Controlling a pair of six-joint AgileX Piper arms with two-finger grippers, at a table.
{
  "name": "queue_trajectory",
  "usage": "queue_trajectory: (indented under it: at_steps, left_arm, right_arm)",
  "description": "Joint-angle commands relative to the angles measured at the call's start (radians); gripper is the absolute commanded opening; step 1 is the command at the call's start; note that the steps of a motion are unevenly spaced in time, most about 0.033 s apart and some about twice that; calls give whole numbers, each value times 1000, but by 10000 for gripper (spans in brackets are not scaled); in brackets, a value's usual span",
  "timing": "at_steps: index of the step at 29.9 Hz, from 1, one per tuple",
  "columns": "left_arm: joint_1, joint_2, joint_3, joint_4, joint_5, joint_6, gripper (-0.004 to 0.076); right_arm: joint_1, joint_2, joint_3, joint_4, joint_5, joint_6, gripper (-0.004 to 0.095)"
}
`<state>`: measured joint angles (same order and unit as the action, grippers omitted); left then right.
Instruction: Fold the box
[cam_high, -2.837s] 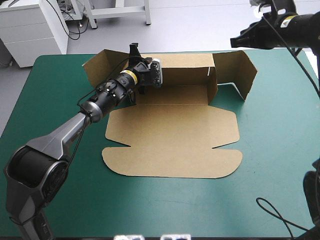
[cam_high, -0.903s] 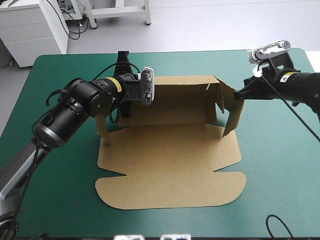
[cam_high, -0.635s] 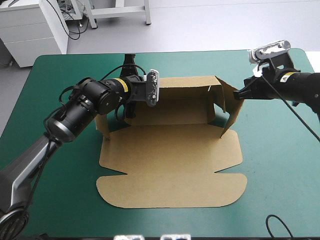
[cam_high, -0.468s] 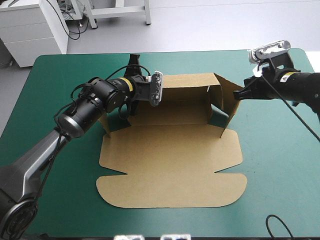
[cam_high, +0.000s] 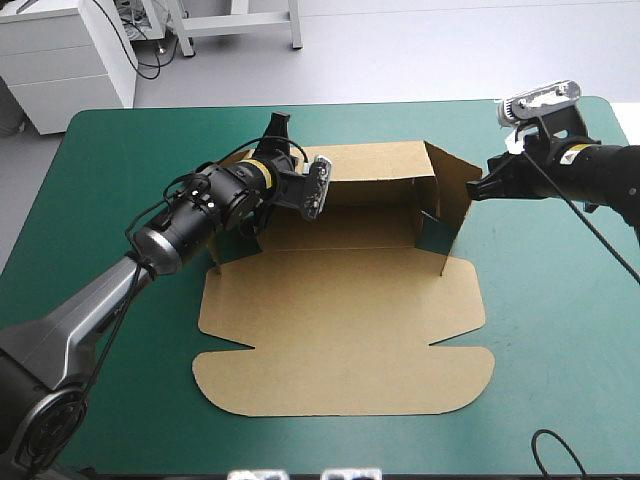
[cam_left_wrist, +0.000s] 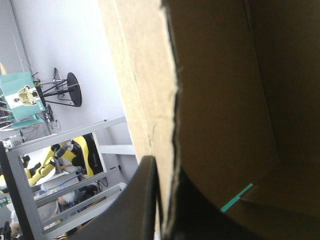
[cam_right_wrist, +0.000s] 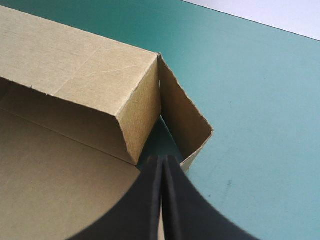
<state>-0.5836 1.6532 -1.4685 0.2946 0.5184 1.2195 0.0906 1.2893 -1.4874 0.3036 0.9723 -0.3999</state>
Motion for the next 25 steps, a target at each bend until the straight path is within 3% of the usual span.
queue_trajectory:
  at_steps: [1,13,25]
  left_arm:
    - [-10,-31,47,10,18,2,-8]
    - [-10,-31,104,6,-18,-1,-8]
    - [-10,-31,104,4,-18,-29,-8]
  right_arm:
    - [-8,-27,-23,22,-60,-6,-20]
    - [-8,33,-35,52,-154,3,-19]
    - [-8,404,-412,32,-50,139,-19]
